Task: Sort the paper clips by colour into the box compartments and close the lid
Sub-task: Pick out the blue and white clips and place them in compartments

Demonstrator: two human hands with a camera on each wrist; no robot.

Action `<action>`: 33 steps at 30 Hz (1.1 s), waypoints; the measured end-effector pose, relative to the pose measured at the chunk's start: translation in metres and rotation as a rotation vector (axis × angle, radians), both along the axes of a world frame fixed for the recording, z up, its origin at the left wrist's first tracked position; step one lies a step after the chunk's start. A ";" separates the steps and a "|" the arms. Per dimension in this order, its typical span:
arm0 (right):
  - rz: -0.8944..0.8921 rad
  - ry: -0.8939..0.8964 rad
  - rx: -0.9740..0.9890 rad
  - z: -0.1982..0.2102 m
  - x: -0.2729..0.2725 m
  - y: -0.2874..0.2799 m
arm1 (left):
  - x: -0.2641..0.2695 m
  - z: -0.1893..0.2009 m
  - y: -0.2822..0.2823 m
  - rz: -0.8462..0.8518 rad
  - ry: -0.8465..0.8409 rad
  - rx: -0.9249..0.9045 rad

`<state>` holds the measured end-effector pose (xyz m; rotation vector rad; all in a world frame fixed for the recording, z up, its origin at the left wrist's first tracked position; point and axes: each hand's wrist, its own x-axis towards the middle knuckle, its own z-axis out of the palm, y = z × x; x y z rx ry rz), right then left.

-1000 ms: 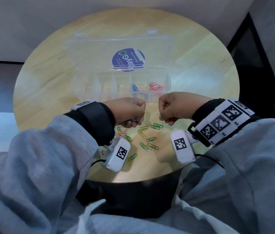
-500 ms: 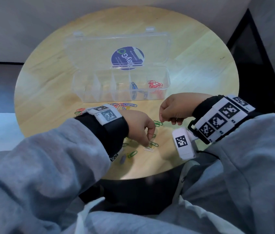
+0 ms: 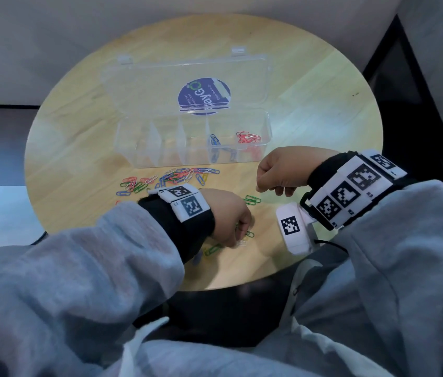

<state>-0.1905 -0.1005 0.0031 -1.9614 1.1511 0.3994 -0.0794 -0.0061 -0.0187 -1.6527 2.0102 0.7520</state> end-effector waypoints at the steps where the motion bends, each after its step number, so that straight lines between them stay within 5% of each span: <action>1: -0.001 -0.004 -0.002 0.000 0.000 0.000 | -0.001 -0.001 0.000 -0.007 -0.006 -0.004; 9: -0.011 -0.037 -0.003 0.000 0.003 -0.002 | -0.001 -0.004 -0.001 -0.042 0.004 0.026; 16: -0.084 -0.169 0.099 0.007 0.017 -0.004 | 0.050 0.018 -0.006 0.473 0.385 -0.032; 22: -0.333 -0.530 0.397 0.011 0.044 -0.001 | 0.101 0.033 -0.014 0.980 0.621 -0.148; 28: -0.579 -0.798 0.595 0.014 0.073 0.001 | 0.119 0.035 -0.031 1.084 0.603 -0.239; 33: -0.679 -0.846 0.605 0.009 0.088 -0.005 | 0.117 0.035 -0.044 1.060 0.554 -0.288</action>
